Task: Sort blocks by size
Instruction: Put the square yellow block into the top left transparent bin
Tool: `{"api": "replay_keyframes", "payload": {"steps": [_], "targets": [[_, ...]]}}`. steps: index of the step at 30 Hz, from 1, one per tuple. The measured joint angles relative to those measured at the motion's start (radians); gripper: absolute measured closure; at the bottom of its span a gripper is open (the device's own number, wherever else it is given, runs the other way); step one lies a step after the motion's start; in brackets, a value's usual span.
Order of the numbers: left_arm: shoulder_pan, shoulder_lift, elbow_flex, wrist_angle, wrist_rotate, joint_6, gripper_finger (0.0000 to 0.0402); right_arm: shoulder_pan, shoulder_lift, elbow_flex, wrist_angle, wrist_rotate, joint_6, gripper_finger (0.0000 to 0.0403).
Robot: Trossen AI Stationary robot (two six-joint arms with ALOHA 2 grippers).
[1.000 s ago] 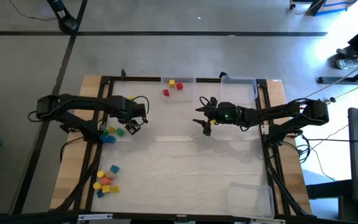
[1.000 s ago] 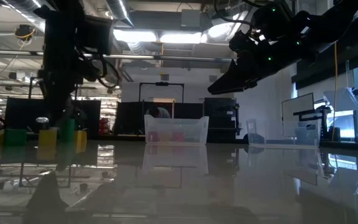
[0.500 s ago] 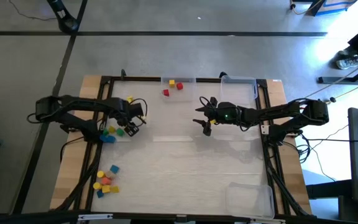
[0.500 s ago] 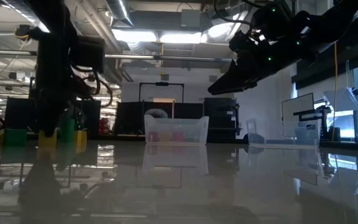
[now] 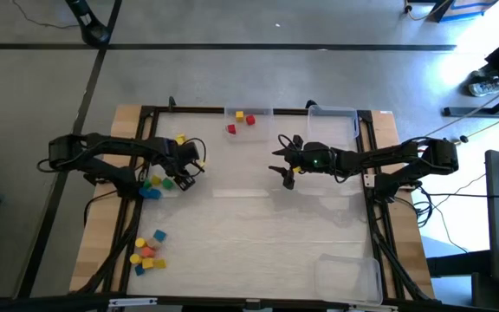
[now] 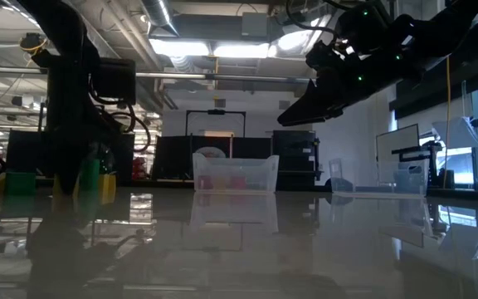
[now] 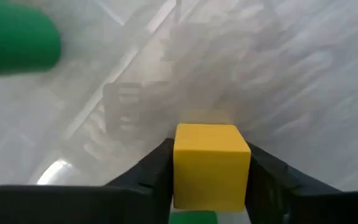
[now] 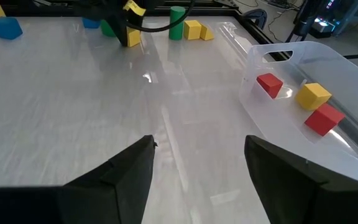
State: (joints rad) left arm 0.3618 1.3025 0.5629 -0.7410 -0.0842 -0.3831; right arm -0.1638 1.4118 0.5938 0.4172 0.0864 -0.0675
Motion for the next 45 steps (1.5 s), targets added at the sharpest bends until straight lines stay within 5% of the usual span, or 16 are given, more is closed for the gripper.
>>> {"api": "replay_keyframes", "payload": {"steps": [10,20,29,45], "targets": [[-0.024,-0.002,0.131,0.064,-0.024,0.081,0.0286,0.000,0.000,0.000,0.000,0.030,-0.020,0.0152],[0.040,0.017,0.174,0.662,-0.050,0.220,0.0277,0.000,0.000,0.000,-0.001,0.035,0.001,0.0152],[0.131,0.225,0.179,1.088,-0.050,0.313,0.0272,0.000,0.000,0.000,0.012,0.089,-0.037,0.0152],[0.196,0.441,0.355,1.093,-0.050,0.452,0.0254,0.000,0.000,0.000,0.099,0.079,-0.096,0.0152]]}}
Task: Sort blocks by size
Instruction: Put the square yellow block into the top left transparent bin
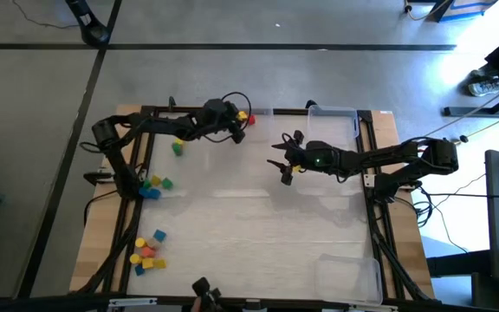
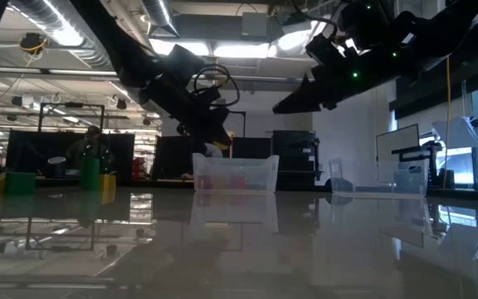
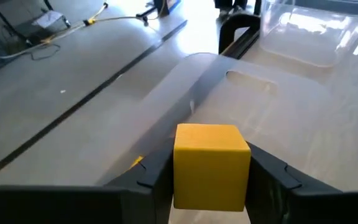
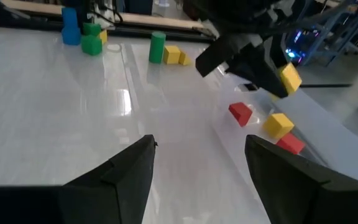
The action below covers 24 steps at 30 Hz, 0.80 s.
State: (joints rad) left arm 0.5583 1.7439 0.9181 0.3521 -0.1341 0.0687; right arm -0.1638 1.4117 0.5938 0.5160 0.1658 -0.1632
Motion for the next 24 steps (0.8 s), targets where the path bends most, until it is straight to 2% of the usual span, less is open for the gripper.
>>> {"api": "replay_keyframes", "payload": {"steps": [3,10,19,24], "targets": [[0.000,-0.002,0.017,-0.065,0.001,-0.001,0.0224,0.000,0.000,0.000,0.007,0.000,-0.001,0.0152],[-0.014,-0.065,0.089,-0.352,0.011,-0.001,0.0165,0.000,0.000,0.000,0.009,0.000,0.000,0.0152],[-0.102,-0.277,0.089,-0.699,0.002,-0.078,0.0166,0.000,0.000,0.000,0.003,0.000,0.000,0.0152],[-0.156,-0.363,0.089,-0.895,-0.059,-0.139,0.0172,0.000,0.000,0.000,-0.001,0.000,0.000,0.0152]]}}
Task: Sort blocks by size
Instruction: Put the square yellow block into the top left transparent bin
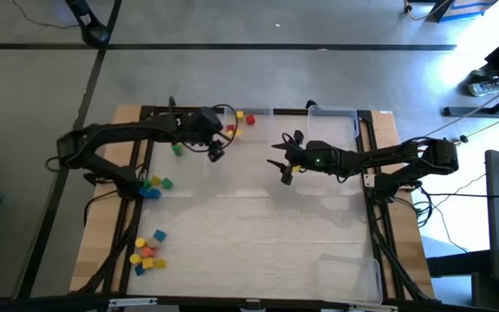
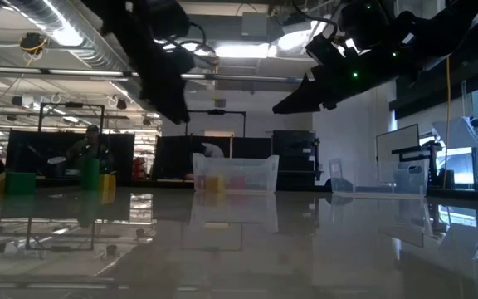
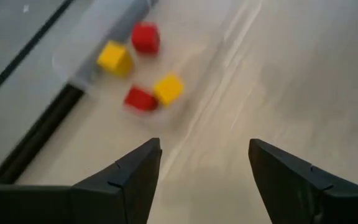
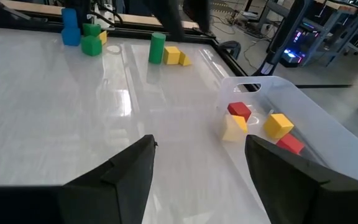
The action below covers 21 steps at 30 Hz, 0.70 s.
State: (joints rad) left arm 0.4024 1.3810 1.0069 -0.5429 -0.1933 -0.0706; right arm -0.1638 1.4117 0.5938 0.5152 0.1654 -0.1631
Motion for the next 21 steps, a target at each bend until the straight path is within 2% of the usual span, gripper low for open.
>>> {"api": "replay_keyframes", "payload": {"steps": [6,11,13,17,21], "targets": [[-0.065,-0.056,-0.001,-0.251,-0.078,-0.117,0.0173,0.000,0.000,0.000,-0.016,0.000,0.000,0.0152],[-0.076,-0.046,-0.010,-0.335,-0.268,-0.236,0.0173,0.000,0.000,0.000,-0.017,0.000,0.000,0.0152],[-0.053,-0.043,-0.031,-0.329,-0.319,-0.284,0.0173,0.000,0.000,0.000,-0.013,-0.001,0.000,0.0152],[0.045,-0.044,-0.066,-0.330,-0.333,-0.371,0.0173,0.000,0.000,0.000,-0.015,-0.001,0.000,0.0152],[0.175,-0.042,-0.071,-0.322,-0.270,-0.397,0.0176,0.000,0.000,0.000,-0.014,-0.001,0.000,0.0152]]}}
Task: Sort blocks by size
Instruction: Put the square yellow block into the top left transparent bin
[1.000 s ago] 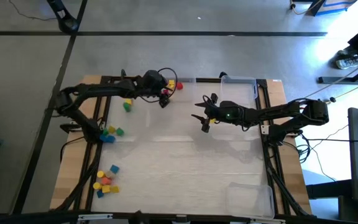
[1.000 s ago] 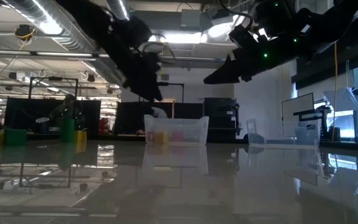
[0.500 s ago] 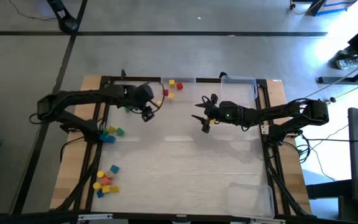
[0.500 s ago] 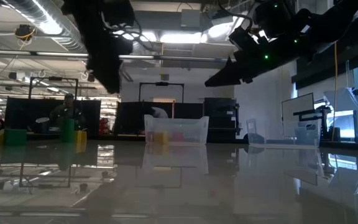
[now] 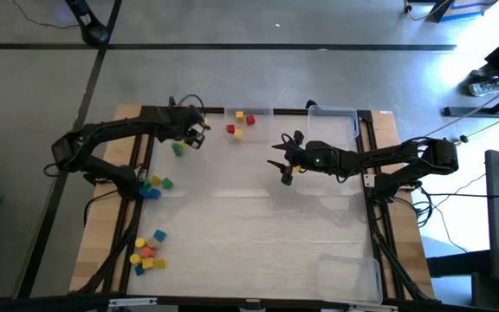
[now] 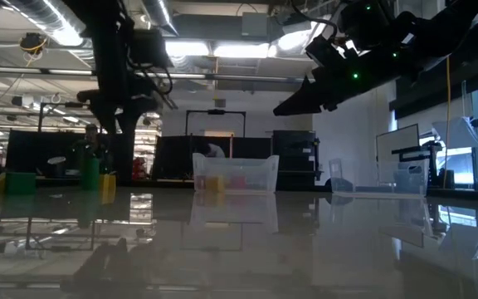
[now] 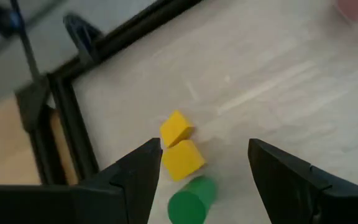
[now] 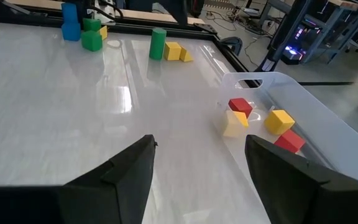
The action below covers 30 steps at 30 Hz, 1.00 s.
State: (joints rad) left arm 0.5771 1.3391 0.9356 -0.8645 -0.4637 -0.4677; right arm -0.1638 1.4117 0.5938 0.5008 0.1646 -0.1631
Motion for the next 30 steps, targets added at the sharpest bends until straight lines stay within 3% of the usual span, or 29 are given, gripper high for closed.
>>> {"api": "replay_keyframes", "payload": {"steps": [7,14,30], "targets": [[0.165,0.091,0.000,0.049,0.201,0.053,0.0217,0.000,0.000,0.000,0.004,0.000,0.000,0.0152],[0.207,0.185,-0.001,0.036,0.299,0.105,0.0249,0.000,0.000,0.000,0.000,0.000,0.000,0.0152],[0.225,0.194,-0.061,0.014,0.291,0.090,0.0263,0.000,0.000,0.000,-0.002,0.000,-0.001,0.0152]]}}
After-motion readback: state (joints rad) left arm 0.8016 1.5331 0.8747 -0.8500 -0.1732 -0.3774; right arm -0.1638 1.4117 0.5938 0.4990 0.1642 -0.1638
